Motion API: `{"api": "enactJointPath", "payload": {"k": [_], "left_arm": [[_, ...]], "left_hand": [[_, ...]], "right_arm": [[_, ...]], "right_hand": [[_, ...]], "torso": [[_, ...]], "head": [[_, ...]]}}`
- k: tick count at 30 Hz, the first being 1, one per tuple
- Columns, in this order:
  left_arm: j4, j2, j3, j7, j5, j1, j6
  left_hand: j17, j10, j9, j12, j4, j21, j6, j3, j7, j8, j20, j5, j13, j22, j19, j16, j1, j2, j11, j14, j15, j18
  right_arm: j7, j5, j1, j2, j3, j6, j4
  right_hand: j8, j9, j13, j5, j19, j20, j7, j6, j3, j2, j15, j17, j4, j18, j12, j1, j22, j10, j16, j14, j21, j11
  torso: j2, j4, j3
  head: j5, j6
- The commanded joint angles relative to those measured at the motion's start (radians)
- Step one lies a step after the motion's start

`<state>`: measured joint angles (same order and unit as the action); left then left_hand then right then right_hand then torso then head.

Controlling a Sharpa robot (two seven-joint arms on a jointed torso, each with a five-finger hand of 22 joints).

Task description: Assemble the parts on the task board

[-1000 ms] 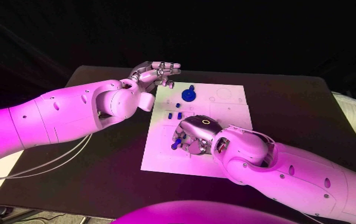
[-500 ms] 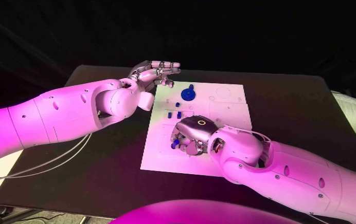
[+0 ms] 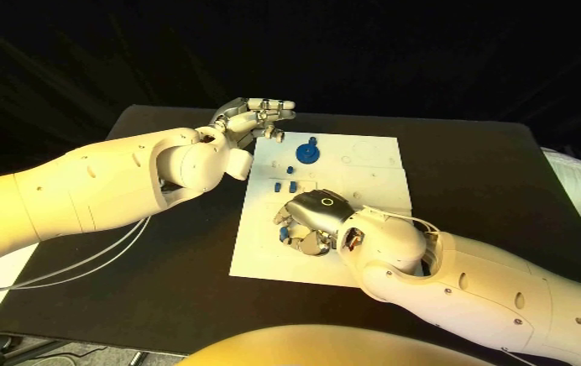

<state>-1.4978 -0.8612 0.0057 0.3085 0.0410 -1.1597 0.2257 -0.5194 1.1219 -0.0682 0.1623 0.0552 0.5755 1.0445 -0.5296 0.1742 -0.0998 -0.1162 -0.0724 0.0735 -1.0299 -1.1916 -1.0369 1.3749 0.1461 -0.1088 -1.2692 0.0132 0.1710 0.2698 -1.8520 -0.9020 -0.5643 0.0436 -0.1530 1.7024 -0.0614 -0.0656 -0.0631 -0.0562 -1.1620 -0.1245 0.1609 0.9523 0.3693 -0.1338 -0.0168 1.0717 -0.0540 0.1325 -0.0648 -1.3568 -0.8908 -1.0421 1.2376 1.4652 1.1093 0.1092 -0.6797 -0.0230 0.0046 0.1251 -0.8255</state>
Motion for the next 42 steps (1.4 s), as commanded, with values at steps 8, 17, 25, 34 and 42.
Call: {"api": "enactJointPath", "payload": {"k": [8,17,25,34,42], "left_arm": [[0.004,0.000,0.000,-0.001,-0.003,-0.001,-0.019],[0.003,-0.007,-0.005,-0.002,-0.003,-0.001,-0.019],[0.001,-0.014,-0.007,-0.002,-0.003,-0.001,-0.019],[0.005,-0.009,-0.009,-0.004,-0.003,0.000,-0.023],[0.007,-0.007,-0.010,-0.006,-0.003,0.000,-0.025]], "left_hand": [[0.002,-0.008,0.001,0.008,0.004,-0.005,-0.004,0.004,0.005,0.007,0.002,-0.004,-0.002,0.002,0.007,0.003,0.009,-0.011,0.002,0.008,0.003,0.011],[0.003,-0.008,0.001,0.008,0.004,-0.005,-0.005,0.004,0.005,0.007,0.002,-0.004,-0.002,0.002,0.007,0.004,0.010,-0.012,0.002,0.009,0.003,0.011],[0.003,-0.008,0.001,0.008,0.004,-0.005,-0.005,0.004,0.005,0.007,0.002,-0.004,-0.002,0.002,0.007,0.004,0.010,-0.012,0.002,0.009,0.003,0.011],[0.005,-0.009,0.001,0.009,0.004,-0.006,-0.006,0.006,0.006,0.007,0.002,-0.004,-0.001,0.002,0.008,0.004,0.008,-0.011,0.001,0.009,0.003,0.011],[0.005,-0.011,0.002,0.010,0.005,-0.006,-0.009,0.007,0.008,0.009,0.002,-0.004,-0.002,0.002,0.008,0.003,0.006,-0.010,0.000,0.010,0.004,0.011]], "right_arm": [[-0.064,0.045,0.000,-0.077,0.008,-0.248,0.062],[0.005,0.193,-0.035,-0.291,0.048,-0.271,0.176],[0.185,0.300,-0.033,-0.466,0.054,-0.157,0.236],[0.295,0.253,-0.003,-0.533,0.052,-0.085,0.261],[0.309,0.236,0.018,-0.509,0.047,-0.044,0.249]], "right_hand": [[-0.003,-0.002,-0.004,-0.005,0.076,-0.008,0.011,0.000,-0.088,-0.005,-0.012,-0.134,-0.012,0.033,-0.025,0.000,0.123,0.050,-0.098,-0.022,-0.104,0.008],[-0.032,-0.012,-0.054,-0.027,-0.020,0.021,-0.016,0.095,-0.105,0.019,0.029,-0.033,-0.056,0.010,-0.173,0.016,0.004,-0.246,-0.020,0.021,-0.014,-0.048],[-0.054,-0.014,-0.635,-0.184,-0.180,0.072,-0.055,0.114,-0.260,0.012,0.066,0.245,-0.207,-0.041,-0.724,0.131,-0.256,-0.393,0.189,0.071,0.184,-0.091],[-0.095,-0.038,-1.026,-0.178,-0.214,0.065,-0.058,0.109,-0.394,0.081,0.067,0.291,-0.235,-0.055,-1.043,0.151,-0.330,-0.361,0.223,0.070,0.236,-0.090],[-0.106,-0.050,-1.068,-0.171,-0.216,0.065,-0.059,0.104,-0.431,0.089,0.067,0.299,-0.237,-0.056,-1.068,0.152,-0.335,-0.358,0.228,0.071,0.239,-0.089]], "torso": [[0.002,-0.0030,0.0001],[0.007,-0.0122,-0.0022],[0.008,-0.0332,-0.0043],[0.012,-0.0424,-0.0051],[0.010,-0.0386,-0.0058]], "head": [[-0.007,0.008],[-0.033,0.022],[-0.049,0.034],[-0.058,0.041],[-0.062,0.042]]}}
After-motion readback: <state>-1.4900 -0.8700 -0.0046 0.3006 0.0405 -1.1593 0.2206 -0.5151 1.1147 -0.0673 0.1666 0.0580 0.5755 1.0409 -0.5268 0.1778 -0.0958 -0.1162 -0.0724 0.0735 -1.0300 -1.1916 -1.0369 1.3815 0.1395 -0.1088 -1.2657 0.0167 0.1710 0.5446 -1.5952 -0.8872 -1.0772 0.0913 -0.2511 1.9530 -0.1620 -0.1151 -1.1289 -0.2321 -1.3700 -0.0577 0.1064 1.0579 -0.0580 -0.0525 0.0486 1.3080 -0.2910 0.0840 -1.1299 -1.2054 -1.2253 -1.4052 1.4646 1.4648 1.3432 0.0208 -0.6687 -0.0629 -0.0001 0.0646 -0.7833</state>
